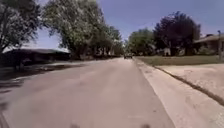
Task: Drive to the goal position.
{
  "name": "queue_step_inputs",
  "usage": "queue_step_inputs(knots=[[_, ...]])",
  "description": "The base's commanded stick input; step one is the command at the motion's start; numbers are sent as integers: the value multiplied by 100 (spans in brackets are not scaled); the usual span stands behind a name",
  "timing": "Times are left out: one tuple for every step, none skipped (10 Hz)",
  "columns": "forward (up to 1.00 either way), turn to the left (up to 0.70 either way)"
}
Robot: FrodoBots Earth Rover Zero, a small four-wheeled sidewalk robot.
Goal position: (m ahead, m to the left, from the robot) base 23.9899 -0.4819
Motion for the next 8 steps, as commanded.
queue_step_inputs(knots=[[70, 0], [70, 0], [70, 0], [70, 0], [70, 0], [70, 0], [70, 0], [70, 0]])
